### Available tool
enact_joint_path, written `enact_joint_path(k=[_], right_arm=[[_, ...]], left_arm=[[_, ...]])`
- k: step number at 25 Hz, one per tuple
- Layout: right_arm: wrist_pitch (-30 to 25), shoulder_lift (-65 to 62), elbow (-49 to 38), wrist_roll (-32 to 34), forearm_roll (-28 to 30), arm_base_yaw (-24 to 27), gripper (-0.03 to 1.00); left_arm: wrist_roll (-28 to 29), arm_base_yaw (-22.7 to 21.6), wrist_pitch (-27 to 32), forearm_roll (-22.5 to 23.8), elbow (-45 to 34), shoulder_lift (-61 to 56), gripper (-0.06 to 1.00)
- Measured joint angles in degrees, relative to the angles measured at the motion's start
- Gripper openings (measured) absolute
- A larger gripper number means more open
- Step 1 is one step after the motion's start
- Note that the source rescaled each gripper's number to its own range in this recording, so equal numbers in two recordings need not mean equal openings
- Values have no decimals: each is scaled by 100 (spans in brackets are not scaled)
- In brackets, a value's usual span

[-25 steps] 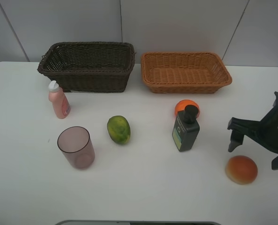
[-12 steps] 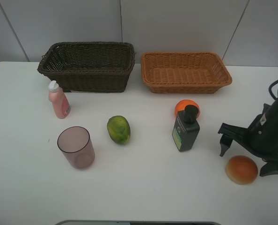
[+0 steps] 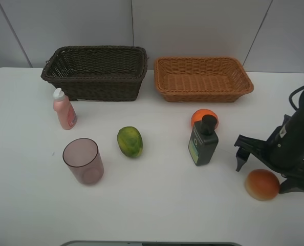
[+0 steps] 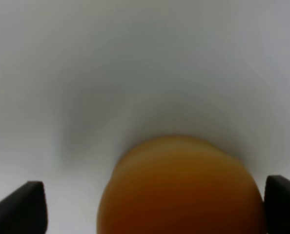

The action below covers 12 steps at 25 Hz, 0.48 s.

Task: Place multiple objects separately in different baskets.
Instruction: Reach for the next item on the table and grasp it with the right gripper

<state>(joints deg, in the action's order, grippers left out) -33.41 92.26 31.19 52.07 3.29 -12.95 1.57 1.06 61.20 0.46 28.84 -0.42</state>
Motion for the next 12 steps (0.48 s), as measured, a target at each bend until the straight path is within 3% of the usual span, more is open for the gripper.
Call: enact_joint_path(k=[5,7,9,11,12], right_arm=[[69,314,2,0,-33,0,86],[103,320,2,0,-33,0,80],[103,320,2,0,-33,0,66],[103,320,2,0,-33,0,41],[108,320,2,0,-35,0,37]], left_arm=[[0,0,0,0,0,0,100],[0,0,0,0,0,0,100],[0,0,0,0,0,0,100],[0,0,0,0,0,0,100],[0,0,0,0,0,0,100]])
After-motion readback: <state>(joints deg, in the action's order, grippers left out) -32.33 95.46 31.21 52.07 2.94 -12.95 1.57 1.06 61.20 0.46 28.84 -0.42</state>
